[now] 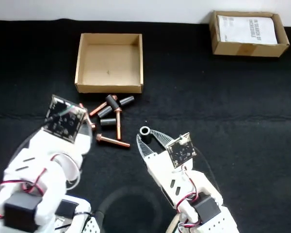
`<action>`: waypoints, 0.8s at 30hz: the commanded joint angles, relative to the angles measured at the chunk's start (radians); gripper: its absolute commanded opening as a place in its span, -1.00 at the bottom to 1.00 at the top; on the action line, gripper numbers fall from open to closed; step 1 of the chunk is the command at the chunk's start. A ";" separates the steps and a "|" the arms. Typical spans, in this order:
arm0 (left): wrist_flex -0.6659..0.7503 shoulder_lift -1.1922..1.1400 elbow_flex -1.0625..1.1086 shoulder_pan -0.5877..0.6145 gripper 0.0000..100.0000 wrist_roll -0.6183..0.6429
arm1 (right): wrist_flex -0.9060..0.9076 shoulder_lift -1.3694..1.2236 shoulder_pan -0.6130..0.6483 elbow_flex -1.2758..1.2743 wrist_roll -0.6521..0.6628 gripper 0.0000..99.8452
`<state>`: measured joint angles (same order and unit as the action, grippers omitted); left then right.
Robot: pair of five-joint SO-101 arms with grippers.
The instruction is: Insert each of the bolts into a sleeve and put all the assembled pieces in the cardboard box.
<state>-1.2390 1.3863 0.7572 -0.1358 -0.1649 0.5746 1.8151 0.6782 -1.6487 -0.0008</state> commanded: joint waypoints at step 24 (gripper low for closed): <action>0.715 -0.064 0.318 -0.266 -0.98 0.537 | -0.278 0.005 -0.082 -0.156 -0.040 -0.99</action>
<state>-0.5731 1.3234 1.1101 -0.3537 0.4273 0.3153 1.8136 0.6076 -1.6747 -0.0008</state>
